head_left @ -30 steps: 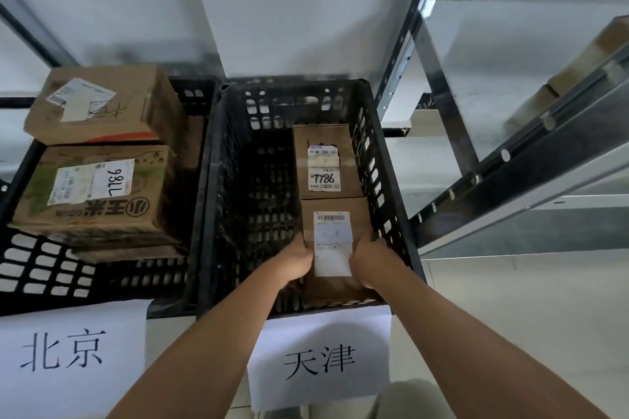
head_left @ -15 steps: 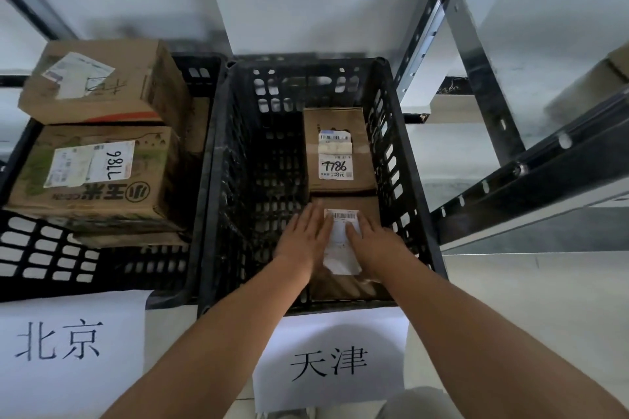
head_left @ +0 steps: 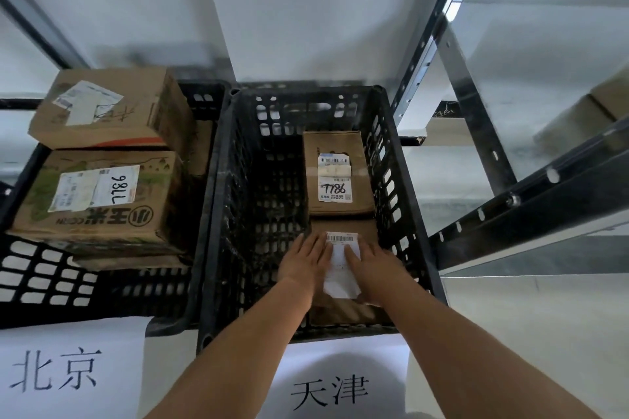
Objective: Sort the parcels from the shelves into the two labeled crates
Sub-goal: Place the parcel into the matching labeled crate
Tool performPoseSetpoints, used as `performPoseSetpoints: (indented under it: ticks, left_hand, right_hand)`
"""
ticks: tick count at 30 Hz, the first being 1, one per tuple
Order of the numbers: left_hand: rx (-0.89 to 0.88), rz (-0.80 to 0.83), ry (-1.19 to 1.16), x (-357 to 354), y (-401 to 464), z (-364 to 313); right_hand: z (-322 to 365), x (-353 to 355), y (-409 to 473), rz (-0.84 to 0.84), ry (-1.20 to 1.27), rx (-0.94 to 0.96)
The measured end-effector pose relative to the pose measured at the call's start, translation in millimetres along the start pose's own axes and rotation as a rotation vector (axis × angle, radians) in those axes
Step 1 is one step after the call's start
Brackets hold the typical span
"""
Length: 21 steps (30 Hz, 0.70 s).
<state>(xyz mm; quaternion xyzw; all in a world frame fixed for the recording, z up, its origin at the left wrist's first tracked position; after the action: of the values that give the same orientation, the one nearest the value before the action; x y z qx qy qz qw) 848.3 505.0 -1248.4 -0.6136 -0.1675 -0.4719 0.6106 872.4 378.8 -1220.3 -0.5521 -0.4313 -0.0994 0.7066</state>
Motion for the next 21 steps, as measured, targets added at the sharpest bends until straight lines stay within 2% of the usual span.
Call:
performPoseSetpoints:
  ticks: [4,10,16,21]
  left_hand:
    - [0.088,-0.141,-0.043,44,-25,22]
    - [0.3,-0.221,-0.1,170,-121,86]
    - [0.474,-0.348,-0.121,333,-269,147]
    - [0.578,-0.495,-0.105,470,-411,170]
  right_hand:
    - [5,40,-20,-0.127,-0.005,-0.006]
    - [12,167,-102,-0.268,-0.058,-0.07]
    - [35,326,-248,-0.416,-0.081,-0.078]
    - [53,452,-401,-0.564,-0.105,-0.052]
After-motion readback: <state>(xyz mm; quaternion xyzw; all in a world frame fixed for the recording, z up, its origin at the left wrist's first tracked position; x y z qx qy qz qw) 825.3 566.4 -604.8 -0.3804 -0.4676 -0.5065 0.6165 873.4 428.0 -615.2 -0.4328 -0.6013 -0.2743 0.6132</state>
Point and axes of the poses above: each hand's wrist, its own y-axis towards the middle knuckle, its own x-axis out of the back of the hand, z = x × y, the point moved 5 cm from there along y, towards the middle knuckle, and after that the axes turned 5 degrees about y, right-handed, at the moved point
